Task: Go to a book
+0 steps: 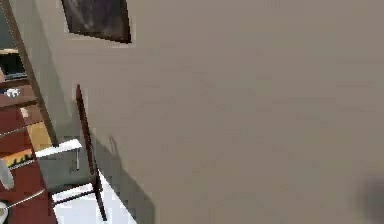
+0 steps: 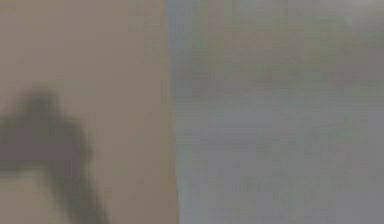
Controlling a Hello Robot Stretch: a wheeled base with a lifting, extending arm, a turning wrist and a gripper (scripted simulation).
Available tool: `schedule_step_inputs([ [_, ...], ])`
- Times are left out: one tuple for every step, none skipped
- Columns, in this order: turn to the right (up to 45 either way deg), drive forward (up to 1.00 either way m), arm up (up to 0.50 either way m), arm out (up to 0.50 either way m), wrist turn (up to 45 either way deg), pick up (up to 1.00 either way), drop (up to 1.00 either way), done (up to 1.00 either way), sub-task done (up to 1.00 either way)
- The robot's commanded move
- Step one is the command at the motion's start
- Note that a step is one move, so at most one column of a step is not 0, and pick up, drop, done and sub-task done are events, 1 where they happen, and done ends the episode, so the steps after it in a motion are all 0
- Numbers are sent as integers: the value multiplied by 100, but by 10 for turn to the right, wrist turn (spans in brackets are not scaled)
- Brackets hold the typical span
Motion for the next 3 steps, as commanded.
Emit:
schedule_step_inputs([
  [-450, 0, 0, 0, 0, 0, 0, 0, 0],
  [0, 45, 0, 0, 0, 0, 0, 0, 0],
  [0, 0, 0, 0, 0, 0, 0, 100, 0],
])
